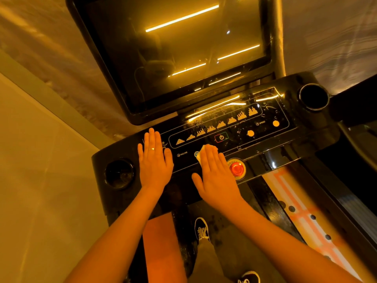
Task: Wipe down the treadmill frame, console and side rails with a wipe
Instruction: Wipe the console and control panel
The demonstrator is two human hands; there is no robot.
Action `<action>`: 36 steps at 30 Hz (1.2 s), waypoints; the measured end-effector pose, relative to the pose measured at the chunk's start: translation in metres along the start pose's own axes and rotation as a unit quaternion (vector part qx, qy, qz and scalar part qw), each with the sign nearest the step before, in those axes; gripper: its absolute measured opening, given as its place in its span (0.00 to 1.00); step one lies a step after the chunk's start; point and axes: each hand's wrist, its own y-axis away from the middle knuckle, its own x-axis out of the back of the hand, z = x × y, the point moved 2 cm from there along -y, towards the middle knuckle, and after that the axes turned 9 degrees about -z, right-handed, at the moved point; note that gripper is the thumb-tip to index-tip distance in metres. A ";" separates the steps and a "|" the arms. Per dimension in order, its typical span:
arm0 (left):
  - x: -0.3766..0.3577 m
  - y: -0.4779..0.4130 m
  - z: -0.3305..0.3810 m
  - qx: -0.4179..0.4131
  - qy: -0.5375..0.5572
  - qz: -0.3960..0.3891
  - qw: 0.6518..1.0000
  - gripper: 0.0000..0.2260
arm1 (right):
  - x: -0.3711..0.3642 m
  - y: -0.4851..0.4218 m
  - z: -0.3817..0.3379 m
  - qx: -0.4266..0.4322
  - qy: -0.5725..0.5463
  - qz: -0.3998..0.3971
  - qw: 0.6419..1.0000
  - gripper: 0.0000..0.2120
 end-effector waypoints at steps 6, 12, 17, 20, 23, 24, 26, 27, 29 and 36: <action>0.003 0.000 0.003 -0.007 -0.044 -0.014 0.999 0.26 | 0.007 -0.014 -0.001 0.002 0.004 -0.004 1.000 0.35; 0.004 -0.012 0.030 -0.088 0.004 -0.004 0.996 0.25 | -0.005 0.024 0.007 0.015 0.020 -0.015 1.000 0.35; -0.008 -0.014 0.031 -0.059 0.000 -0.004 0.998 0.25 | 0.008 -0.012 0.001 0.011 0.011 -0.008 1.000 0.34; -0.008 -0.013 0.031 -0.063 0.006 0.001 0.998 0.25 | 0.024 -0.051 -0.002 0.017 0.020 0.006 1.000 0.34; -0.007 -0.014 0.031 -0.060 0.017 0.001 0.998 0.25 | 0.043 -0.091 -0.006 0.012 0.024 0.022 0.999 0.33; -0.007 -0.013 0.031 -0.059 0.019 0.000 0.998 0.25 | 0.048 -0.103 -0.007 0.008 0.025 0.020 0.999 0.32; -0.008 -0.013 0.031 -0.060 0.020 0.001 0.998 0.25 | 0.053 -0.118 -0.008 0.000 0.029 0.017 0.999 0.32; -0.007 -0.013 0.031 -0.060 0.020 0.002 0.998 0.25 | 0.054 -0.119 -0.007 0.002 0.031 0.019 0.999 0.32; -0.008 -0.014 0.031 -0.061 0.019 0.000 0.998 0.25 | 0.052 -0.109 -0.004 0.015 0.024 0.023 0.999 0.33; -0.009 -0.012 0.031 -0.059 0.013 0.008 0.998 0.25 | 0.017 -0.012 0.020 0.034 0.028 -0.030 0.999 0.36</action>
